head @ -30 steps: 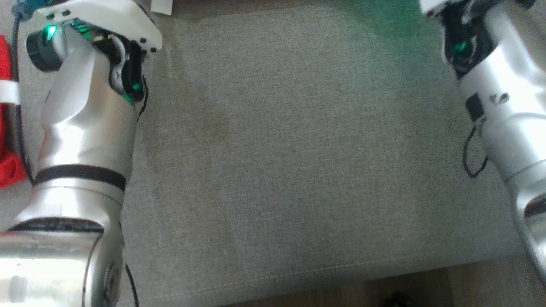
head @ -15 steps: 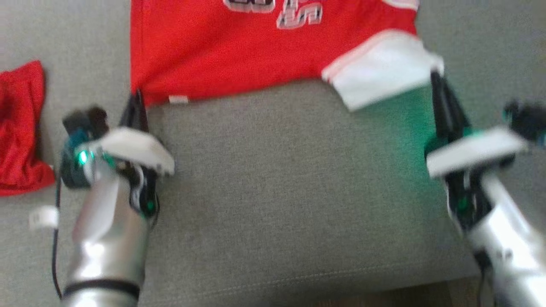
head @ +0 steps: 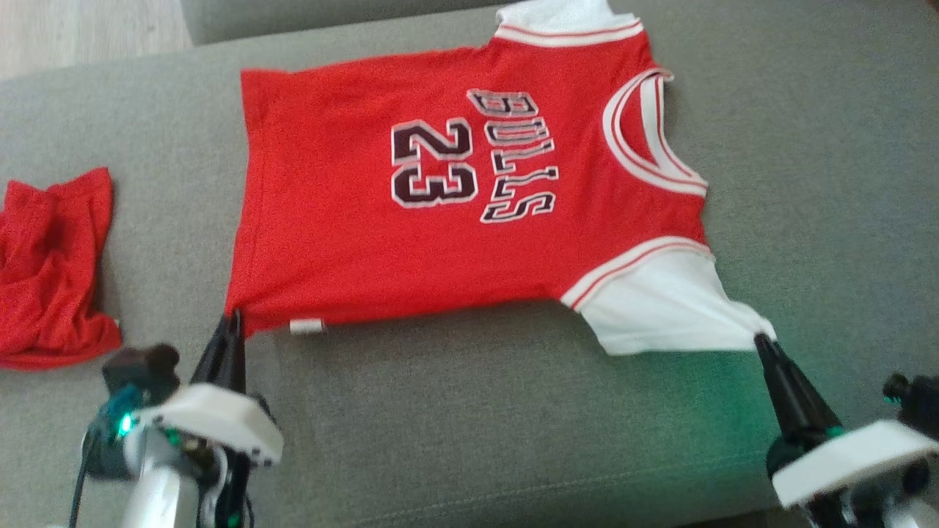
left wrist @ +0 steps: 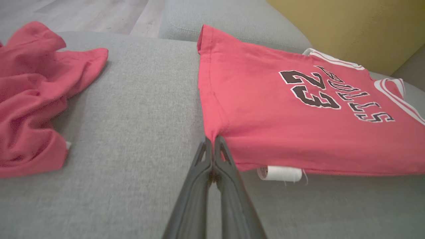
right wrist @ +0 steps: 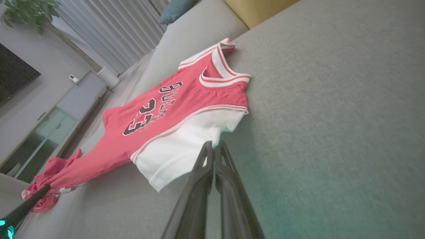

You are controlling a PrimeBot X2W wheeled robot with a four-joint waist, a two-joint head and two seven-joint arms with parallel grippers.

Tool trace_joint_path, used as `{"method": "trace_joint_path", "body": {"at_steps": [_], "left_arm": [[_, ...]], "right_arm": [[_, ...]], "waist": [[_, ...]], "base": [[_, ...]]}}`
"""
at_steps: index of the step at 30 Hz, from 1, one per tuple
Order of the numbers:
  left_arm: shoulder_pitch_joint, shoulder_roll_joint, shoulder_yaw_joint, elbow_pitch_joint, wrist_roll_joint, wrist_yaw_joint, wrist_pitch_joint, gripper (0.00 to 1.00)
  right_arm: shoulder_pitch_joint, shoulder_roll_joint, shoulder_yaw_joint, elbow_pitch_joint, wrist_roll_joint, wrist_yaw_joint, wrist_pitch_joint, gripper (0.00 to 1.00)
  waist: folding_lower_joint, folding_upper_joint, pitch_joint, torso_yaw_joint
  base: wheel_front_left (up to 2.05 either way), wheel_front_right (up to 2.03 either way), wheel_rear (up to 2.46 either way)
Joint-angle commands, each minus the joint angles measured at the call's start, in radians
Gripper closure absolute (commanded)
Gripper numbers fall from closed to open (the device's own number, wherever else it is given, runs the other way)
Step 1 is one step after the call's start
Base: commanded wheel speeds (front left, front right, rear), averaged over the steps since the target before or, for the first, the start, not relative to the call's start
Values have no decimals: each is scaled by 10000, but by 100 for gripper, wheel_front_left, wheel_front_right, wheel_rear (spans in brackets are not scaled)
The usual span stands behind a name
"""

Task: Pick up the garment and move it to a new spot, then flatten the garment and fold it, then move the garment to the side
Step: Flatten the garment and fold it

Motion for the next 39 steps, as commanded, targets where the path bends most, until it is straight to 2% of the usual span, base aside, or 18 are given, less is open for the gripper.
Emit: {"method": "trace_joint_path", "body": {"at_steps": [1, 6, 7, 12, 15, 22, 31, 39], "left_arm": [[95, 254, 337, -732, 25, 125, 220, 100], [1814, 294, 423, -3262, -22, 663, 1602, 100], [2359, 295, 419, -3989, -34, 825, 2065, 100], [3178, 338, 325, -5057, -91, 998, 2943, 100], [3192, 454, 197, -5226, -137, 932, 3446, 100], [2051, 975, -32, -4682, -600, 387, 5019, 100], [-357, 1525, -88, -3823, -1255, -151, 6736, 100], [-1998, 1616, 49, -2901, -1721, -292, 7243, 100]], "right_arm": [[132, -57, -116, -569, -255, 39, 233, 100], [1420, 774, -1271, -2191, -1303, 39, 1923, 100], [1821, 1141, -1585, -2695, -1588, 39, 2576, 100], [2336, 1859, -2124, -3652, -2056, 39, 3721, 100], [2240, 2069, -2351, -3805, -2163, 39, 4091, 100], [798, 2072, -2514, -3162, -2014, 39, 4448, 100], [-2118, 1250, -2231, -1160, -1773, 39, 4571, 100], [-4206, 794, -1597, 460, -1527, 39, 4162, 100]], "waist": [[0, -1, -146, -65], [0, -1, -361, -156], [0, -1, -412, -176], [0, -1, -438, -206], [0, -1, -329, -163], [0, -1, 211, -76], [0, -1, 1147, 104], [0, -1, 1688, 168]], "base": [[0, 0, 0], [0, 0, 0], [0, 0, 0], [0, 0, 0], [0, 0, 0], [0, 0, 0], [0, 0, 0], [0, 0, 0]]}}
